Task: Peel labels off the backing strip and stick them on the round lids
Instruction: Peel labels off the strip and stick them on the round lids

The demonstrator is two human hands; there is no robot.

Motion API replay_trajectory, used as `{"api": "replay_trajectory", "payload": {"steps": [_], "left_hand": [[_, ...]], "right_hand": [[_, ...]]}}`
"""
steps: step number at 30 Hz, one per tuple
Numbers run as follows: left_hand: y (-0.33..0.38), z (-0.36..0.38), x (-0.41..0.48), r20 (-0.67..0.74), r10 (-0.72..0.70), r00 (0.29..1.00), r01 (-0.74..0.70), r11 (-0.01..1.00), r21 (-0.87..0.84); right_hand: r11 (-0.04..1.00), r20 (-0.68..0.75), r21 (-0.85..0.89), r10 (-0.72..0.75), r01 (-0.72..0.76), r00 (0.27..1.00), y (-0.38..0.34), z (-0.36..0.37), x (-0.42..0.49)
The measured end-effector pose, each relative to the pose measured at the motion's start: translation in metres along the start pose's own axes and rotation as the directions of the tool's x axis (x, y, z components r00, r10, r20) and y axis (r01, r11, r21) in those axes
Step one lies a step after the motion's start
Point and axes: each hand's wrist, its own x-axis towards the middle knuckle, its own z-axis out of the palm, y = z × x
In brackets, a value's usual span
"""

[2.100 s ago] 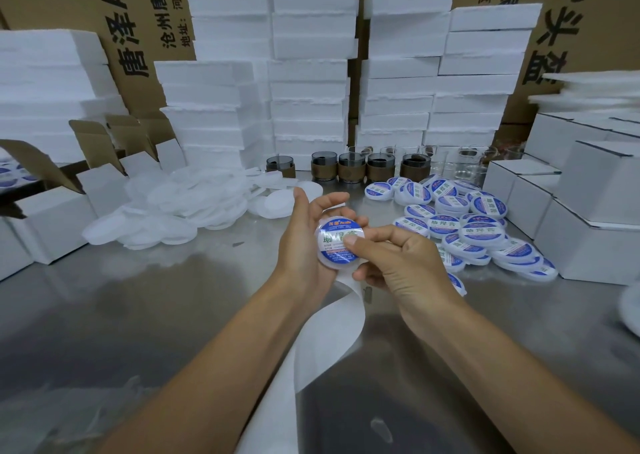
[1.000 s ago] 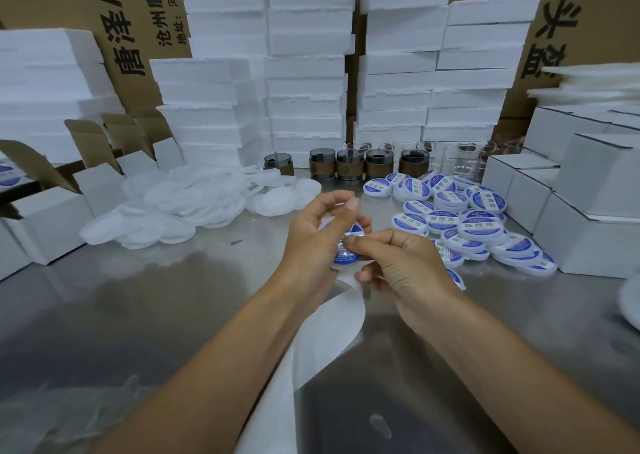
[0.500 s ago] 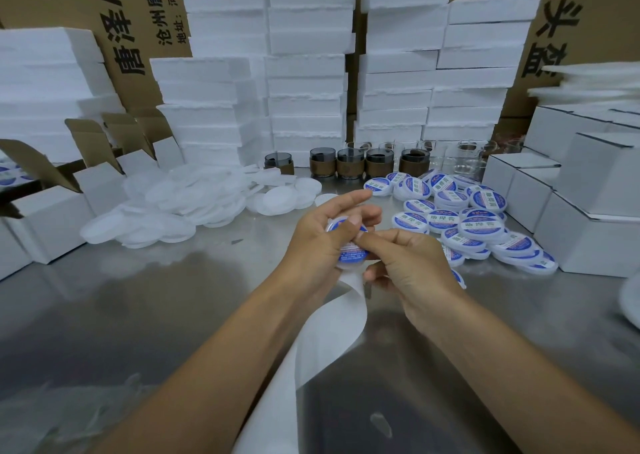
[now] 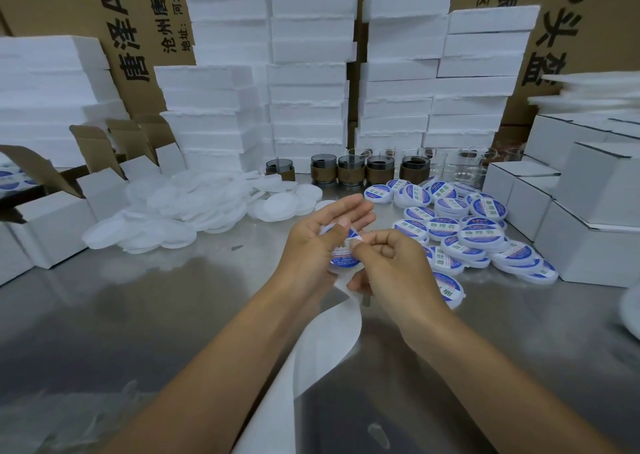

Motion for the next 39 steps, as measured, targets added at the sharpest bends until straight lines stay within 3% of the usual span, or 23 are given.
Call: {"api": "replay_trajectory", "payload": {"steps": [5,10,15,24,29,33,39], "left_hand": [[0.002,-0.011,0.005,-0.074,-0.037,0.997,0.032,0.997,-0.071],[-0.001,-0.009,0.005,-0.045,-0.054,0.997,0.052,0.998,-0.043],[-0.004,-0.002,0.001,0.030,-0.059,0.998,0.061,0.997,-0.049],[-0.004,0.001,0.000,0.037,-0.025,0.999,0.028,0.997,-0.076],[0.002,-0.001,0.001,0.075,-0.020,0.997,0.030,0.991,-0.133],[0.003,0.000,-0.001,0.142,-0.052,0.989,0.072,0.988,-0.137],[0.003,-0.002,0.000,0.145,-0.073,0.987,0.095,0.985,-0.147]], "right_hand": [[0.981,0.109,0.154,0.102,-0.118,0.989,-0.007,-0.004,0.000],[1.000,0.027,0.004,0.026,-0.026,0.999,-0.004,-0.007,0.002],[1.000,-0.056,-0.030,-0.009,0.007,0.998,0.000,-0.007,0.004],[0.950,-0.028,-0.299,-0.106,0.093,0.994,0.011,-0.004,0.006],[0.995,0.007,-0.092,-0.028,0.029,1.000,0.007,-0.007,0.008],[0.996,0.051,0.057,-0.072,0.069,0.996,0.007,-0.008,0.008],[0.991,0.113,0.082,-0.118,0.109,0.987,0.006,-0.009,0.009]]}}
